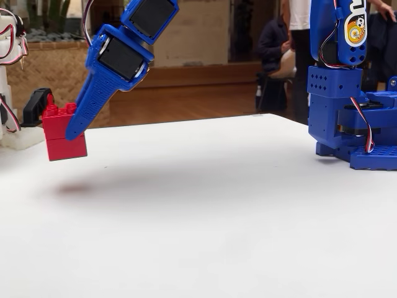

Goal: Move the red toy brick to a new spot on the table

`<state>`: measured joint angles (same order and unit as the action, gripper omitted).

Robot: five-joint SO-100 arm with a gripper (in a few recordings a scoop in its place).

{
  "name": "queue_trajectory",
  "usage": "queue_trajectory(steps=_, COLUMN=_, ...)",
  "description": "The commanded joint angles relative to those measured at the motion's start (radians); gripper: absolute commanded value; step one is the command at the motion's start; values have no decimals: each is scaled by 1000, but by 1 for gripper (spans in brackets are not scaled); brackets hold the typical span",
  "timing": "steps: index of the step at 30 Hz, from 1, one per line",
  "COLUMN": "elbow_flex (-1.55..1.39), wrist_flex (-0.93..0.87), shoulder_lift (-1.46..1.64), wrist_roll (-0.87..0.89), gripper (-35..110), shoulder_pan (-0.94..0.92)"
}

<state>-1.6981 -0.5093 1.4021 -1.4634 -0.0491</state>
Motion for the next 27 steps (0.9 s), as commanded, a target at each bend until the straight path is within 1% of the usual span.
queue_trajectory(steps=1, elbow_flex=261, wrist_flex=-32, shoulder_lift=-77, wrist_roll=18, gripper=0, shoulder_pan=8)
queue_trajectory(steps=7, elbow_flex=416, wrist_flex=-49, shoulder_lift=-221, wrist_roll=46, gripper=0, shoulder_pan=20)
queue_trajectory(steps=21, elbow_flex=529, wrist_flex=-60, shoulder_lift=-342, wrist_roll=110, gripper=0, shoulder_pan=54)
queue_trajectory(steps=27, elbow_flex=561, wrist_flex=-81, shoulder_lift=-371, wrist_roll=195, gripper=0, shoulder_pan=72)
